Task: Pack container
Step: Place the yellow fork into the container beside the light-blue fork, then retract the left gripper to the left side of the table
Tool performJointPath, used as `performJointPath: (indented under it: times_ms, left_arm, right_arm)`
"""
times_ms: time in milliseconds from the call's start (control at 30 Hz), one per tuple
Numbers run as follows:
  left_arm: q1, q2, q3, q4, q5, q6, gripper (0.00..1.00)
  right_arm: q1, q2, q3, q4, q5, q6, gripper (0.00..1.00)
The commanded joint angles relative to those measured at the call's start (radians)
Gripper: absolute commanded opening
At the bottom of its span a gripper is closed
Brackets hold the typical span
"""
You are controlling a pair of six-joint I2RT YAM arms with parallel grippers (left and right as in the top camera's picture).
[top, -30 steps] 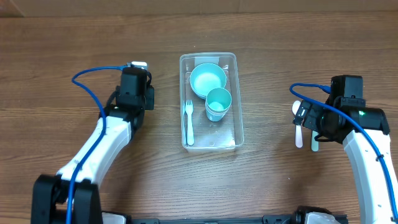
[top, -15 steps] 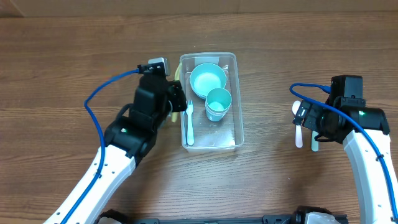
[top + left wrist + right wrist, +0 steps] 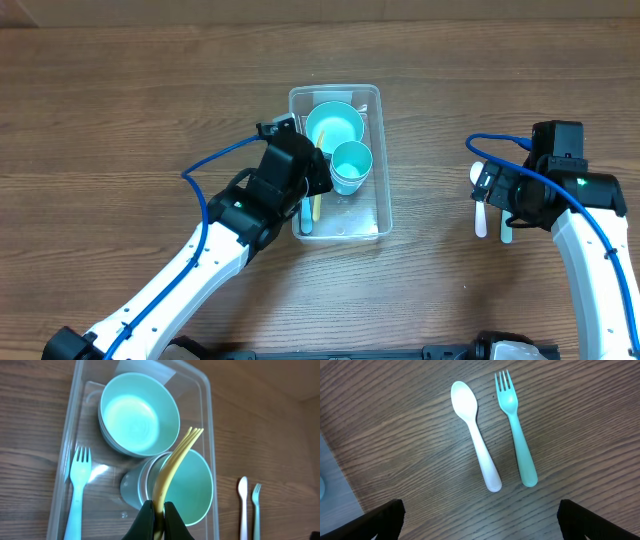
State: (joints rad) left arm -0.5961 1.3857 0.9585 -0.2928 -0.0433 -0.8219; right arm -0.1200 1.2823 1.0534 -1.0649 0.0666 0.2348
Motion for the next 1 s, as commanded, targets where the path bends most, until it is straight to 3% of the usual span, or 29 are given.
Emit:
performJointPath:
  times_ms: [0, 167, 667, 700, 767, 867, 967]
  left_arm:
    - [-0.020, 0.007, 0.026, -0.021, -0.049, -0.032, 0.04]
    - [-0.022, 0.008, 0.026, -0.097, -0.072, -0.040, 0.04]
    - [-0.022, 0.079, 0.026, -0.095, -0.120, -0.107, 0.04]
    - [-0.022, 0.080, 0.026, -0.086, -0.116, -0.107, 0.07]
    - [-0.022, 0.080, 0.026, -0.065, -0.107, -0.107, 0.32]
    - [-0.019, 0.073, 0.028, -0.027, -0.086, -0.105, 0.49]
    - [-0.019, 0.059, 0.059, -0.026, -0.086, -0.073, 0.53]
  right_arm:
    - [-0.005, -0.003, 0.004, 0.006, 0.002, 0.000, 1.00]
    - [-0.005, -0.003, 0.004, 0.006, 0.002, 0.000, 1.00]
    - [-0.005, -0.003, 0.004, 0.006, 0.002, 0.000, 1.00]
    - [-0.005, -0.003, 0.004, 0.006, 0.002, 0.000, 1.00]
    - [-0.005, -0.003, 0.004, 0.006, 0.002, 0.000, 1.00]
    - [-0.005, -0.003, 0.004, 0.006, 0.002, 0.000, 1.00]
    - [-0.005, -0.003, 0.004, 0.006, 0.002, 0.000, 1.00]
